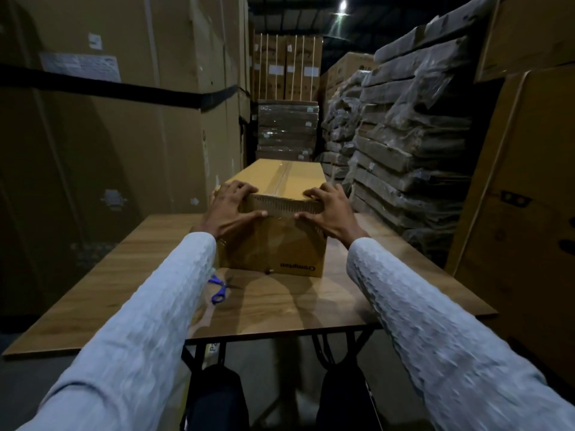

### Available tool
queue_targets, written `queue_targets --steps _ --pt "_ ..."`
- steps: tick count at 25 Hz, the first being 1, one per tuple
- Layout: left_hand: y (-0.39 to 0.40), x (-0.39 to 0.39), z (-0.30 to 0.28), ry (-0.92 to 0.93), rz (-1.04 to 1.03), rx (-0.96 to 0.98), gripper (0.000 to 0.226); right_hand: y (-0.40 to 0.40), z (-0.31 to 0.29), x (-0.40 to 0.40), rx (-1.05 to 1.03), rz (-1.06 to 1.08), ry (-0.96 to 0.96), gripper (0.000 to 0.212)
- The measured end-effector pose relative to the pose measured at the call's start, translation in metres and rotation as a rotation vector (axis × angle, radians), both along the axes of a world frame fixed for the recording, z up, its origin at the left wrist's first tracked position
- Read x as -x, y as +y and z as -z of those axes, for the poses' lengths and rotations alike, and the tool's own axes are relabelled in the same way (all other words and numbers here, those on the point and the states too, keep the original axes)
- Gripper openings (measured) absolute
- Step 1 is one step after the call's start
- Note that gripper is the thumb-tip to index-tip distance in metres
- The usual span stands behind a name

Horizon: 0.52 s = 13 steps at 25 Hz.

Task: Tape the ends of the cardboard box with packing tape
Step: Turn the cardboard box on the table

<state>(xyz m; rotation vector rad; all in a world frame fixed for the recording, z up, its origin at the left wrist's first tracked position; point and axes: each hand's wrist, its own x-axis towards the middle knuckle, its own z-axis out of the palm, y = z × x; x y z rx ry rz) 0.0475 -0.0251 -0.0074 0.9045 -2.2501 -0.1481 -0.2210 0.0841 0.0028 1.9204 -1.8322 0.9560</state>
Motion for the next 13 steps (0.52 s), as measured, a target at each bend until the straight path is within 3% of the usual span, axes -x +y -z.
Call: queue_targets --steps 5,9,13 --pt "-0.012 0.007 -0.015 -0.105 -0.135 0.045 0.051 -0.002 0.008 -0.026 0.074 -0.026 -0.103 0.069" --pt "-0.007 0.016 -0.026 -0.169 -0.164 0.010 0.060 -0.006 -0.006 -0.004 -0.035 -0.258 -0.283 0.073" --pt "0.009 0.033 -0.013 -0.210 -0.097 0.005 0.090 -0.012 -0.010 0.032 -0.227 -0.286 -0.081 0.102"
